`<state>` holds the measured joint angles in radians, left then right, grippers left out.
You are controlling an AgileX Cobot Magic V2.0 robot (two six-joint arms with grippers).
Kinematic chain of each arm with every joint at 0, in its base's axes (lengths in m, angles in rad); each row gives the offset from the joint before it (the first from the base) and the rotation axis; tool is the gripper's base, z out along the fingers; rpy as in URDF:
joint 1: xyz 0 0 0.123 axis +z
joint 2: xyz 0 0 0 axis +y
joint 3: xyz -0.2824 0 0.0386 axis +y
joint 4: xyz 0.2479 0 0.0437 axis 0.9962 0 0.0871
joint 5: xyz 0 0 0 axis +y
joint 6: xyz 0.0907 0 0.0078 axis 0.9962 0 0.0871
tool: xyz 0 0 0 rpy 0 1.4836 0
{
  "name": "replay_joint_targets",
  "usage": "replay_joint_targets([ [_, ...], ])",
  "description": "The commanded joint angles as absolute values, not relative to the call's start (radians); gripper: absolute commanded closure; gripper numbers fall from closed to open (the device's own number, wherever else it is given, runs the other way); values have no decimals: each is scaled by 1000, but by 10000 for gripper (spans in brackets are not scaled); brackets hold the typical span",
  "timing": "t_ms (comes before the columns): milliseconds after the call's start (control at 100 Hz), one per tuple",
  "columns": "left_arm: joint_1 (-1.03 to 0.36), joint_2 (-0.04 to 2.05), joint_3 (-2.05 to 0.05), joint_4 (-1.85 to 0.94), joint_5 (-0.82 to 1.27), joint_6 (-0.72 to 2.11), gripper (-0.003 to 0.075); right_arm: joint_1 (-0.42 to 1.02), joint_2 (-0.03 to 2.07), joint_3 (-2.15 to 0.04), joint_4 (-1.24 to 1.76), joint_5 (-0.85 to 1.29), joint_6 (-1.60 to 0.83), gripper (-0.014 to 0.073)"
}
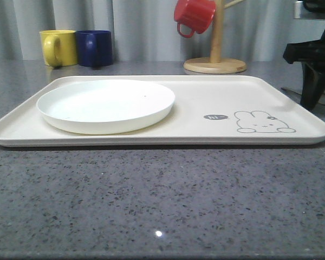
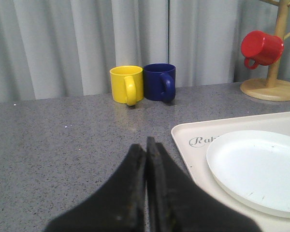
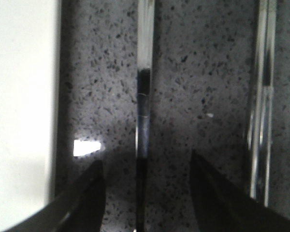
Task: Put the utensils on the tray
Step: 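Grasp the silver fork with the right gripper and lift it, then lower the fork onto the tray beside the plate and release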
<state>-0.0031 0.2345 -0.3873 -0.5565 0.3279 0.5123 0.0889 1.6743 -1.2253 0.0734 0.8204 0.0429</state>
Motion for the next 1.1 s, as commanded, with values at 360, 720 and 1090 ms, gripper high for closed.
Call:
replay_joint_targets([
  [360,-1,242,-413,-575,267,511,739,89,1625,-1255,75,816,32,649],
  [720,-1,242,-413,-575,267,511,739,165,1474,-1345,74,856,209,649],
  [1090,-1,242,-413,-575,267,511,739,459,1529,-1345,-92,714,499,649],
])
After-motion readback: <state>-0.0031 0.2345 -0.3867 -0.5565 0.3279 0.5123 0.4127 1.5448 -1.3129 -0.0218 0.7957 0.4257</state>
